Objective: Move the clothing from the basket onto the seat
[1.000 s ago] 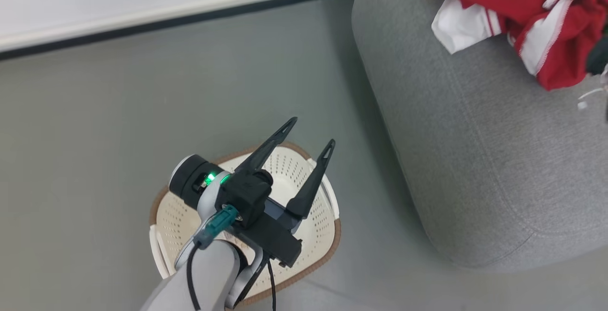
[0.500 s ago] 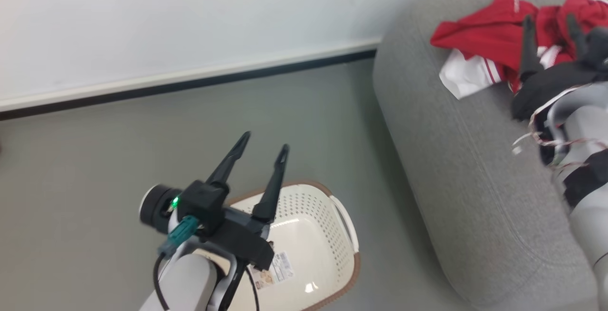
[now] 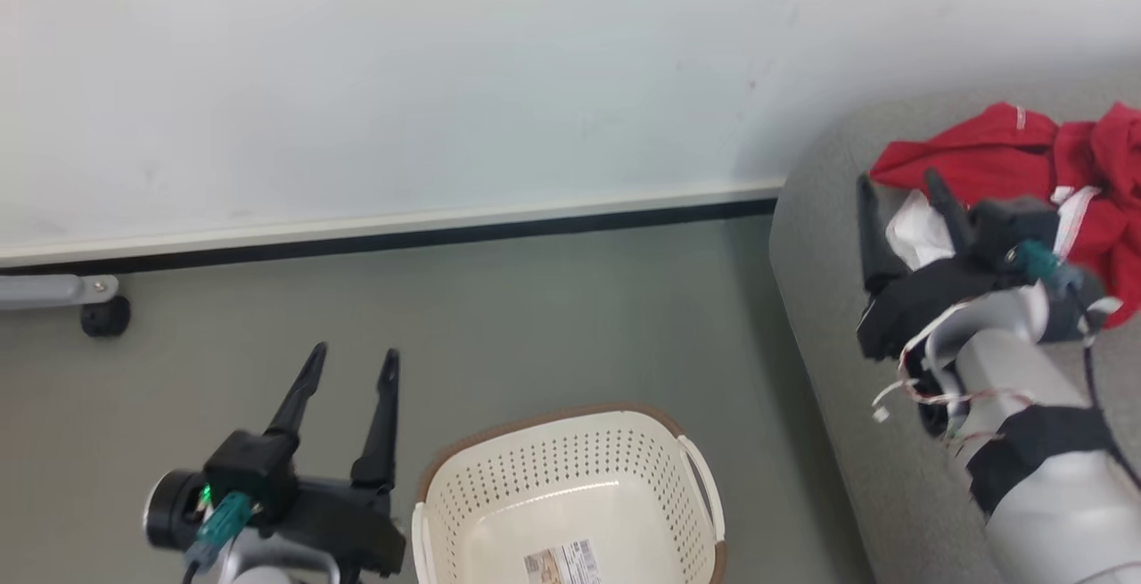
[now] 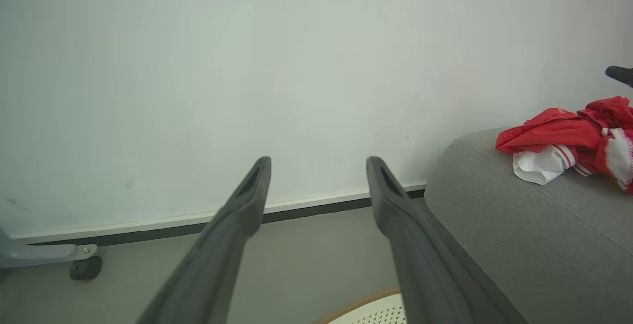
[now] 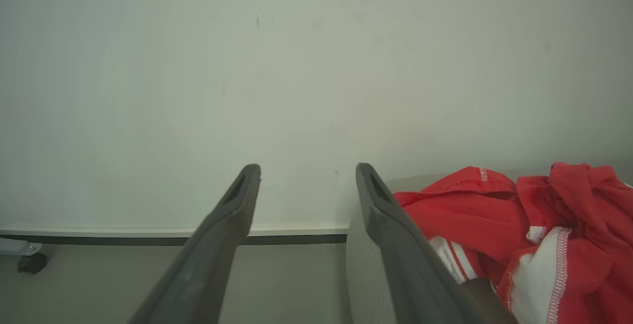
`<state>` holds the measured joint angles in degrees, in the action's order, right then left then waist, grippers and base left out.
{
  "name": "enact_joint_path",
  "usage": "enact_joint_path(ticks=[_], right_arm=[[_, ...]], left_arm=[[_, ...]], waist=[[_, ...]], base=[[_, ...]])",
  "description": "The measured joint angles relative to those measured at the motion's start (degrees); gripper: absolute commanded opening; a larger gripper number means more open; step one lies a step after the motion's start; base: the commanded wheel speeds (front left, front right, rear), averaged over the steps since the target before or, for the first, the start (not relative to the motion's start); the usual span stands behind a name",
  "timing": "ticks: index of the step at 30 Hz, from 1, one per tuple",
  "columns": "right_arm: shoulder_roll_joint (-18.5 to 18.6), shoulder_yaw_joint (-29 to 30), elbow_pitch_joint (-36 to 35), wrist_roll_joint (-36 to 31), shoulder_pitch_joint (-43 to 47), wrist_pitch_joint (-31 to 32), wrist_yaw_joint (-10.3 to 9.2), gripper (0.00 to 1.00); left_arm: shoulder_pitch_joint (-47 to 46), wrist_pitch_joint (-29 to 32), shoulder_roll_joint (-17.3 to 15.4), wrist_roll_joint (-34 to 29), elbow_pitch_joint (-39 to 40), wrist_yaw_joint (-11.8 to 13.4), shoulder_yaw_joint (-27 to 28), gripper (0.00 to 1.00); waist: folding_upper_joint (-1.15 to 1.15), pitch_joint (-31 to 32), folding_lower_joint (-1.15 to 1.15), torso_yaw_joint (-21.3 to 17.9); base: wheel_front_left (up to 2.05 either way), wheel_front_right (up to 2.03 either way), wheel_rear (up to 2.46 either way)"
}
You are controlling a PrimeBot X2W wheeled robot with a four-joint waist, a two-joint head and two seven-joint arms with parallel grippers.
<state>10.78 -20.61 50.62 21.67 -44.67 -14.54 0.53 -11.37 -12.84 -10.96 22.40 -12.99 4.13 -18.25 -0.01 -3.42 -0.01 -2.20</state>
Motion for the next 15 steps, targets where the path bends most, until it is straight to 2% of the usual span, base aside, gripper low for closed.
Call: enact_joint_path(ticks=[5, 15], right_arm=[[-1.65, -0.38, -3.56, 0.07, 5.77, 0.01, -0.09, 1.0], [-2.82, -0.52, -12.36, 0.05, 15.77, 0.0, -1.88, 1.0]], left_arm=[[4.64, -0.46, -1.48, 1.2, 1.1, 1.0, 2.64, 1.0], [12.04, -0.9, -3.05, 1.72, 4.54, 2.01, 7.37, 1.0]], waist=[[0.0, 2.7, 0.0, 1.23], [0.01, 4.97, 0.0, 1.73]], base=[[0.0, 0.0, 0.0], [0.0, 0.0, 0.0]])
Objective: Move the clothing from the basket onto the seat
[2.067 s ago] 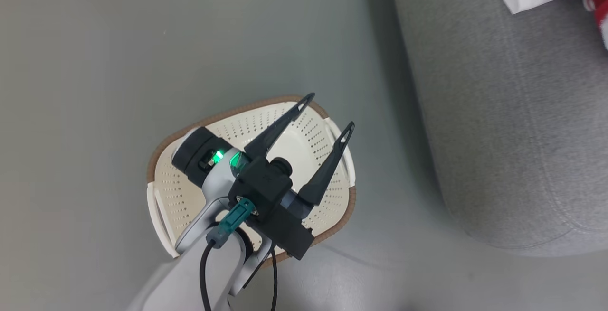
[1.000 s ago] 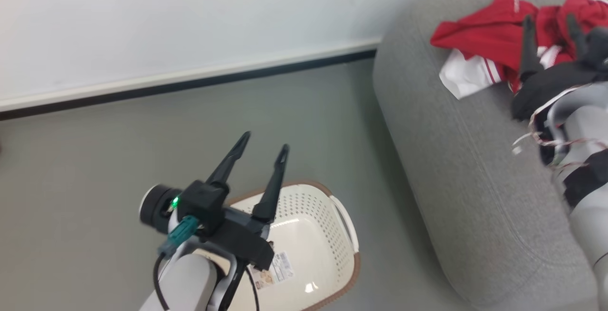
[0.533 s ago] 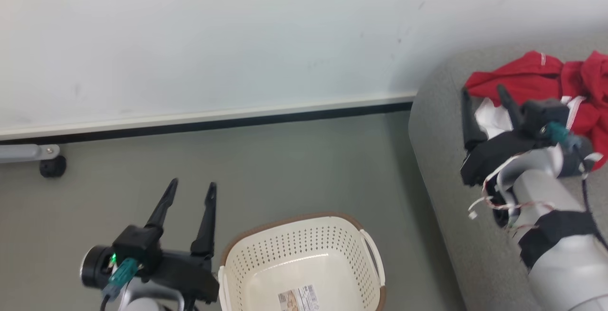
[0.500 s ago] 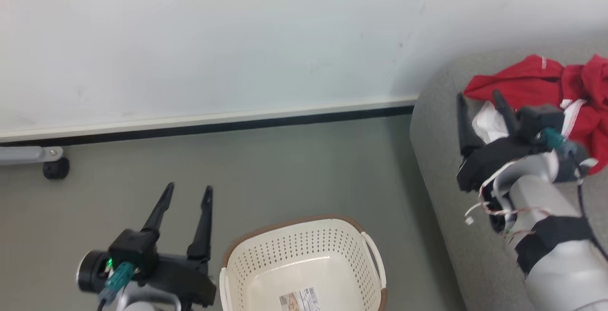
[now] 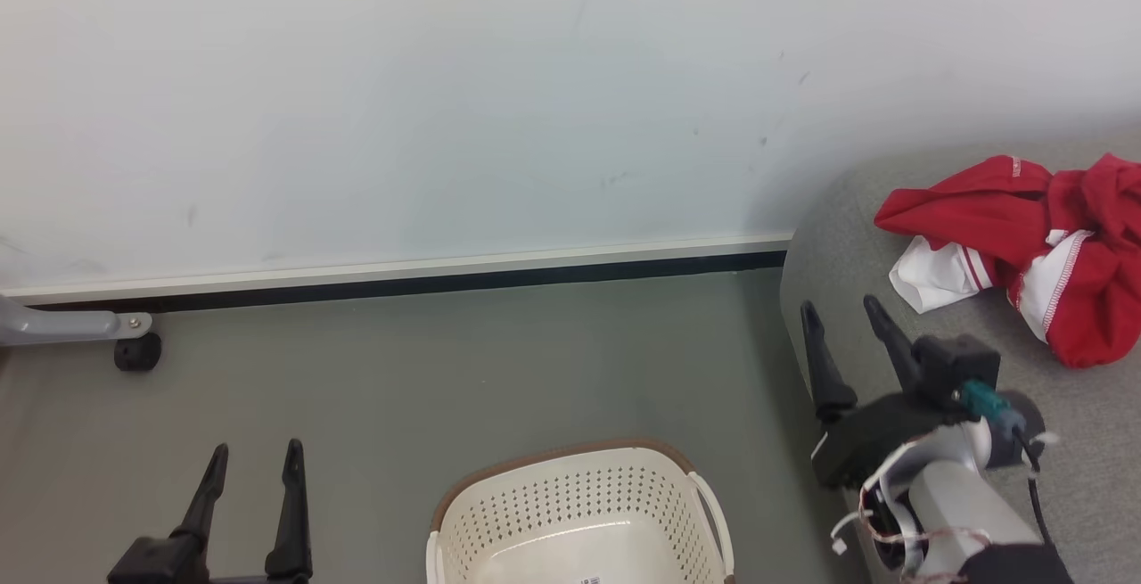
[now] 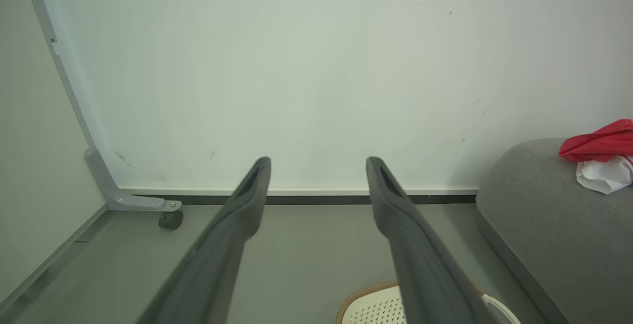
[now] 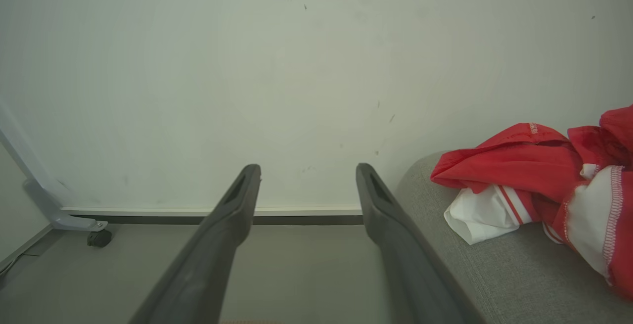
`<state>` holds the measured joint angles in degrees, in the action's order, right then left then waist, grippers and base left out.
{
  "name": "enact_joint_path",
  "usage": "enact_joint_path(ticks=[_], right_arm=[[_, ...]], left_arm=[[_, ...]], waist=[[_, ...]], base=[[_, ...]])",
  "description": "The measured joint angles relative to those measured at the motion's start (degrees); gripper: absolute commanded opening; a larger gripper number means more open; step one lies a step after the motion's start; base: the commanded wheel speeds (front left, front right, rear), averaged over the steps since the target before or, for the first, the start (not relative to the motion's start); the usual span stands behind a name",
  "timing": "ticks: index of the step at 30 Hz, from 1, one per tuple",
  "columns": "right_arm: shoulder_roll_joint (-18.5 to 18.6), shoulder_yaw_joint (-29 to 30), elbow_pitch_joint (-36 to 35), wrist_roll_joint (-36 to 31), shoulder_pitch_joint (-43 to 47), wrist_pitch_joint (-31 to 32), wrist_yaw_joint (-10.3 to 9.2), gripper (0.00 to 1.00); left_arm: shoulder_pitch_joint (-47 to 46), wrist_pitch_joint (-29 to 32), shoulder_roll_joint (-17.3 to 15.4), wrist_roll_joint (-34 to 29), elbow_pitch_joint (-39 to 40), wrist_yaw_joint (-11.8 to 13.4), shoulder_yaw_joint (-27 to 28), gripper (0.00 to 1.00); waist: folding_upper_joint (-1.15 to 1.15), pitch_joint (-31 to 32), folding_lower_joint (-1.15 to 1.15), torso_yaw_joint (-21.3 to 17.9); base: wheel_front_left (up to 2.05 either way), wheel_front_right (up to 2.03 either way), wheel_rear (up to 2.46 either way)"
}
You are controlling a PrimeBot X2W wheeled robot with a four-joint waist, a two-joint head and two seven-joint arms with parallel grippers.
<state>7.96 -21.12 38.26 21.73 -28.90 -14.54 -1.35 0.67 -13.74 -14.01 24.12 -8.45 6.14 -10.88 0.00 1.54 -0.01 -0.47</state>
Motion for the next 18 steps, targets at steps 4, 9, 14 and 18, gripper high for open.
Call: enact_joint_path(ticks=[4, 9, 14, 18], right_arm=[[-0.09, 0.13, -4.32, -0.09, 4.87, 0.01, -1.18, 1.0], [-0.24, 0.21, -9.55, -0.35, 9.98, 0.01, -2.01, 1.0], [-0.27, 1.03, -15.45, -0.56, 15.34, 0.01, -3.18, 1.0], [-0.29, 1.47, -19.03, -0.7, 18.96, 0.0, -3.77, 1.0]], left_arm=[[2.41, -0.09, 0.02, 0.0, 1.36, 0.43, 1.37, 1.0], [5.08, -0.23, 0.34, -0.09, 2.91, 0.51, 2.64, 1.0], [6.86, -0.25, 0.82, -0.7, 4.08, 0.73, 2.94, 1.0], [6.92, -0.35, 1.29, -1.04, 5.33, 0.92, 3.48, 1.0]], waist=[[0.0, 0.15, 0.0, -0.27], [0.0, 0.04, 0.01, -0.52], [0.0, -0.53, 0.01, -0.52], [0.0, -1.23, 0.01, -0.18]], base=[[0.0, 0.0, 0.0], [0.0, 0.0, 0.0], [0.0, 0.0, 0.0], [0.0, 0.0, 0.0]])
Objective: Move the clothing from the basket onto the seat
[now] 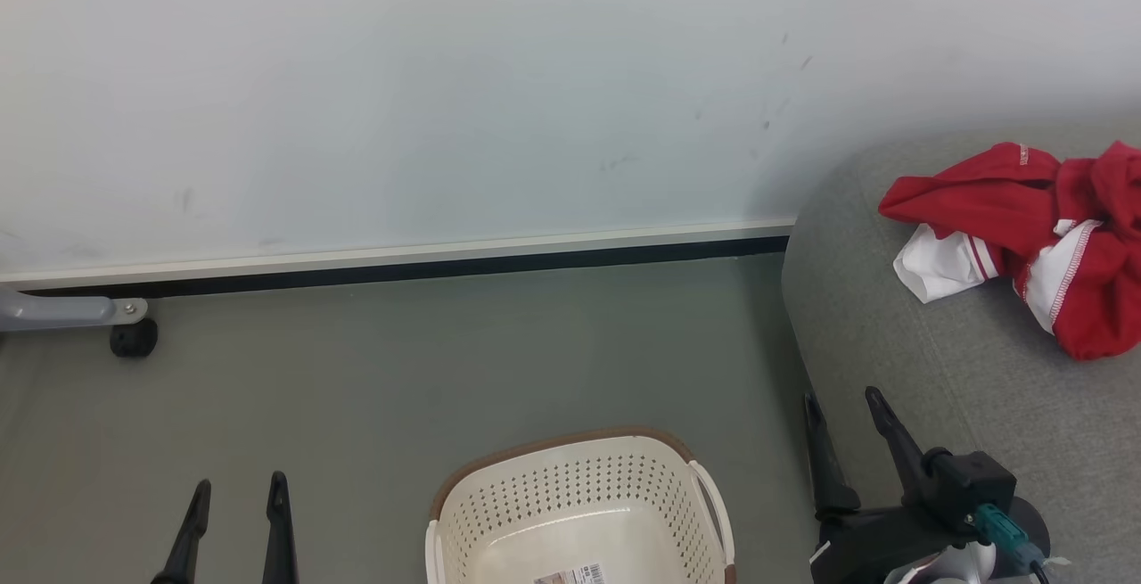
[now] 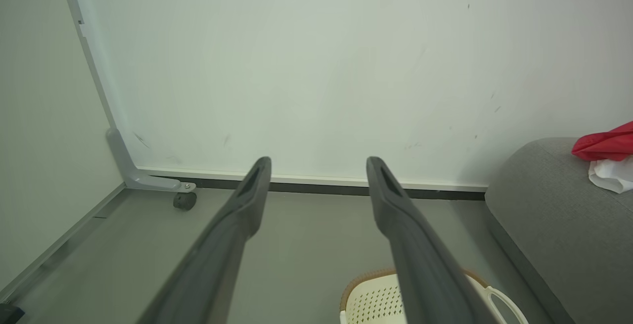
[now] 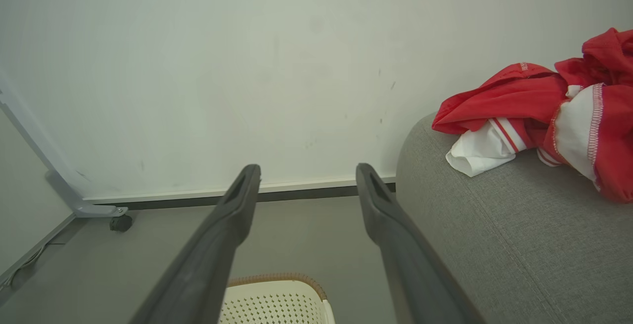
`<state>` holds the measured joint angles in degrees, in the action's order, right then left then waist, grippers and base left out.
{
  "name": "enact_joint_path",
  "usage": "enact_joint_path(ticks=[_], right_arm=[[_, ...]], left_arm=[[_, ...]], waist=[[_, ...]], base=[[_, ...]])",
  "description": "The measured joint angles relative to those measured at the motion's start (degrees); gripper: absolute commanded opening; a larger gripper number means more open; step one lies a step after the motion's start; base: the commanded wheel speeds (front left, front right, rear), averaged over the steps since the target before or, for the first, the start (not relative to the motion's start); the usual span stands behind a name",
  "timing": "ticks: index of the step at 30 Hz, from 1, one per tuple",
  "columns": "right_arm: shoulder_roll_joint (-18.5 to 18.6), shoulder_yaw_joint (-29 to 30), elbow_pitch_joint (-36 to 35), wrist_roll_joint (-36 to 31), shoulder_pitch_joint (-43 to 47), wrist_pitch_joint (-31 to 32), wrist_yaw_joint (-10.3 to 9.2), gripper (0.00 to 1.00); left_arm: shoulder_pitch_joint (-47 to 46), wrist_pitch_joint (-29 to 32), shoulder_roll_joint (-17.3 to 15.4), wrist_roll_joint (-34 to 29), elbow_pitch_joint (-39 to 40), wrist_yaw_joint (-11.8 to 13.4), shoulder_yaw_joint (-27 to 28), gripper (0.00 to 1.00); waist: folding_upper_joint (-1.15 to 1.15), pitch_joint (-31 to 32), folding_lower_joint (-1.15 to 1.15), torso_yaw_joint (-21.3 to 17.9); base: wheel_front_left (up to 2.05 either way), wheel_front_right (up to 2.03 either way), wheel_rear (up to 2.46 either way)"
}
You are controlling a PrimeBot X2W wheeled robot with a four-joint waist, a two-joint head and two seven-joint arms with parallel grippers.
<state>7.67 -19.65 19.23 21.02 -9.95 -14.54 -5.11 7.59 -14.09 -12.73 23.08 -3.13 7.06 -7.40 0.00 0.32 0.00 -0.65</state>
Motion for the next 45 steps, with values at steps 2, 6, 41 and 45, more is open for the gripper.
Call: enact_joint_path(ticks=[2, 6, 41, 45], right_arm=[[-0.01, 0.22, -1.56, -0.1, 0.9, 0.01, -0.19, 1.0], [0.0, 0.85, -5.39, -0.48, 3.72, 0.0, -0.58, 1.0], [-0.63, 4.23, -14.77, -3.43, 10.67, 0.16, -1.94, 1.0], [-0.73, 4.37, -15.08, -3.77, 10.68, 0.34, -1.96, 1.0]], left_arm=[[0.44, -0.15, 0.16, -0.2, 0.32, 0.0, 0.29, 1.0], [2.07, -0.15, 0.52, -1.57, 1.43, 0.0, 0.66, 1.0], [3.48, 0.85, 1.05, -2.58, 3.98, 0.02, 0.65, 1.0], [3.53, 0.89, 1.05, -2.57, 4.28, 0.02, 0.58, 1.0]], waist=[[0.0, -0.23, 0.0, 0.12], [0.0, -0.53, 0.0, 0.31], [0.0, 1.01, 0.0, 1.04], [0.0, 1.12, 0.0, 1.13]], base=[[0.0, 0.0, 0.0], [0.0, 0.0, 0.0], [0.0, 0.0, 0.0], [0.0, 0.0, 0.0]])
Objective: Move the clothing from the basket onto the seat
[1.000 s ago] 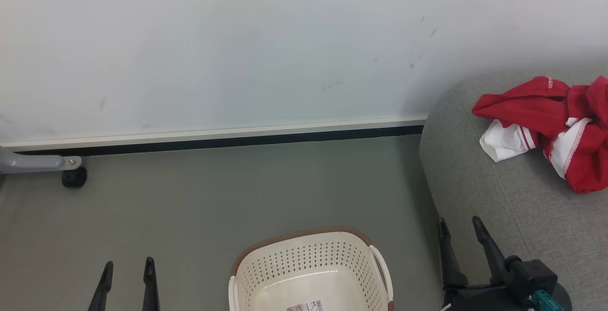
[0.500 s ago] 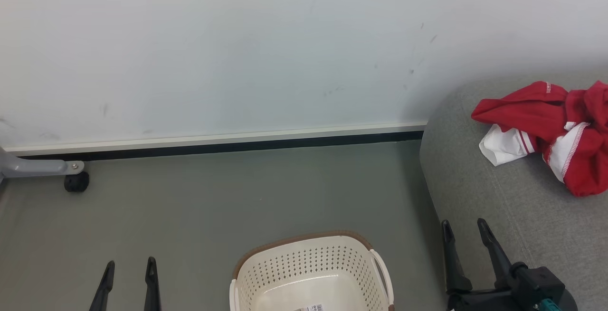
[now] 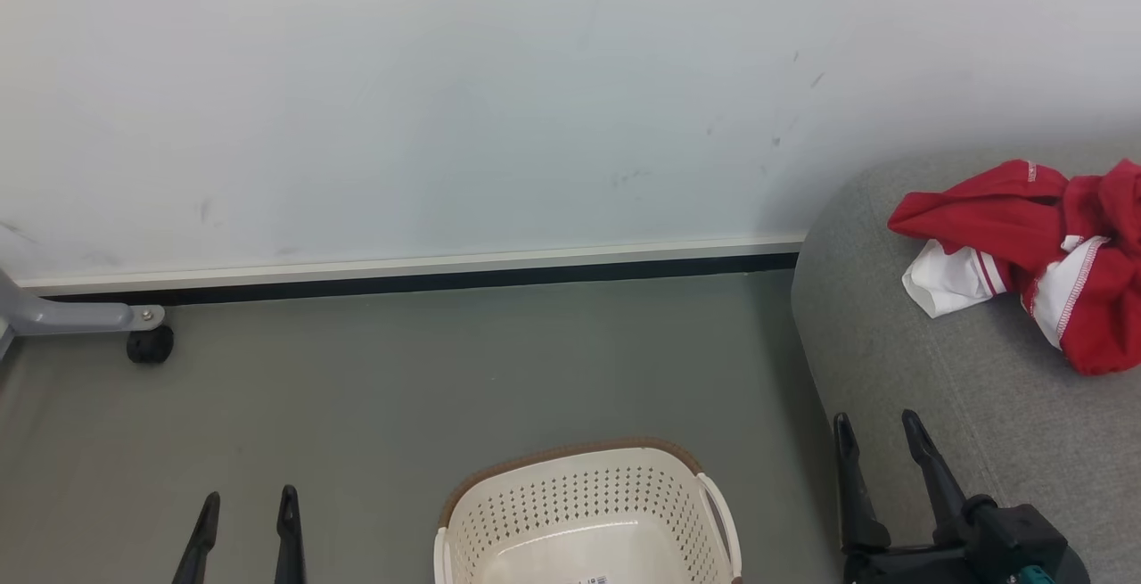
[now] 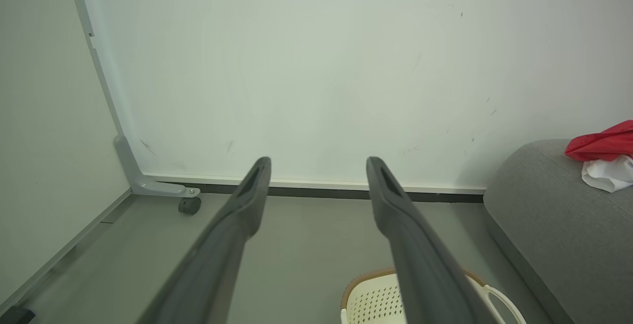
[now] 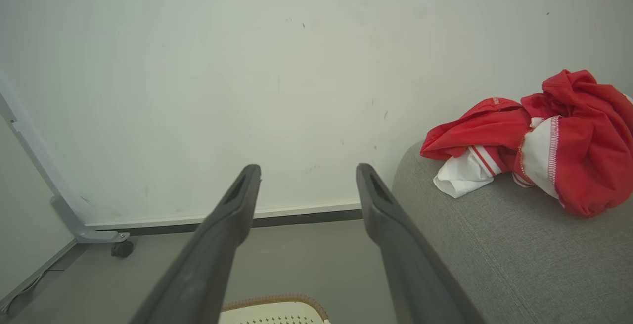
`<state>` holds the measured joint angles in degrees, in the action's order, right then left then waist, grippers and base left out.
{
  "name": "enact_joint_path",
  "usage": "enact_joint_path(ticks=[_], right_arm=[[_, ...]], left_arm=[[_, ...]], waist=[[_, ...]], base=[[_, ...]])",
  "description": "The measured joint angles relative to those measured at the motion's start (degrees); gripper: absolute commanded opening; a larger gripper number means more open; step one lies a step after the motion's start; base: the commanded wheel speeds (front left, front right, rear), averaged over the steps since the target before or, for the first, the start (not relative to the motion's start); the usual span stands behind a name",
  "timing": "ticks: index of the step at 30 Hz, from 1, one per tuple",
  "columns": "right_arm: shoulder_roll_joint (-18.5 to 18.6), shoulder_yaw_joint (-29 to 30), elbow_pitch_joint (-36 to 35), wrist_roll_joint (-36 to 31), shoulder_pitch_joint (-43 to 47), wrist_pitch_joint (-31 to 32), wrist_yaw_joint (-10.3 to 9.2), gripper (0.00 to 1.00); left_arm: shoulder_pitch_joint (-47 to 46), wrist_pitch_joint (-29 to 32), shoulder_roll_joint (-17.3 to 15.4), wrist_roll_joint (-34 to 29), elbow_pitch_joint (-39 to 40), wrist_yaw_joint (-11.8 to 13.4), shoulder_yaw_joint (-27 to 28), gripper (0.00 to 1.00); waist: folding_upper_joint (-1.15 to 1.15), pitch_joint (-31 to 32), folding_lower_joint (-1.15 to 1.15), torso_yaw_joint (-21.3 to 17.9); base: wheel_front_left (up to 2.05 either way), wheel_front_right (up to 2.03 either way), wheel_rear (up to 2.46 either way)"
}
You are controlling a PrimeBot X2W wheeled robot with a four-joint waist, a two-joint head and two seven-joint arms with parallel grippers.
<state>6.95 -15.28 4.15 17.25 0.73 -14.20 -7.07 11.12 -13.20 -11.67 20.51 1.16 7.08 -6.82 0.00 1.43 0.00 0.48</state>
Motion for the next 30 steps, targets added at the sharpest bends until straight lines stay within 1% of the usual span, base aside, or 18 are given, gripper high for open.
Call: enact_joint_path(ticks=[1, 2, 8, 13, 29, 30], right_arm=[[-0.02, 0.04, -0.04, -0.01, 0.0, 0.01, 0.0, 1.0], [-0.07, 0.0, 0.23, 0.03, 0.02, 0.01, 0.01, 0.0], [-0.48, -0.22, 3.11, 0.24, 1.53, 0.09, 0.03, 0.0], [-0.63, 0.78, 3.46, 2.24, 1.52, 0.81, 0.54, 0.0], [-1.33, 4.74, 5.0, 15.5, 0.89, 4.63, 2.82, 0.0], [-1.36, 5.0, 5.14, 16.24, 0.88, 4.68, 2.9, 0.0]], left_arm=[[0.02, 0.12, 0.0, 0.0, 0.12, 0.0, -0.02, 1.0], [-0.01, 0.23, 0.1, 0.01, -0.21, -0.02, -0.04, 0.0], [0.05, 0.58, 1.4, 0.18, -2.87, -0.03, -0.57, 0.0], [-0.03, 1.58, 1.7, 1.96, -3.48, -0.59, 0.1, 0.0], [-1.82, 4.9, 2.89, 14.77, -5.79, -2.67, 2.32, 0.0], [-1.85, 5.13, 2.93, 15.48, -5.98, -3.1, 2.44, 0.0]], waist=[[0.0, 0.01, 0.0, 0.01], [0.0, 0.02, 0.0, 0.02], [0.0, 0.01, 0.0, 0.01], [0.0, -0.09, 0.0, -0.02], [0.0, -0.36, 0.0, -0.1], [0.0, -0.38, 0.0, -0.11]], base=[[0.0, 0.0, 0.0], [0.0, 0.0, 0.0], [0.0, 0.0, 0.0], [0.0, 0.0, 0.0], [0.0, 0.0, 0.0], [0.0, 0.0, 0.0]])
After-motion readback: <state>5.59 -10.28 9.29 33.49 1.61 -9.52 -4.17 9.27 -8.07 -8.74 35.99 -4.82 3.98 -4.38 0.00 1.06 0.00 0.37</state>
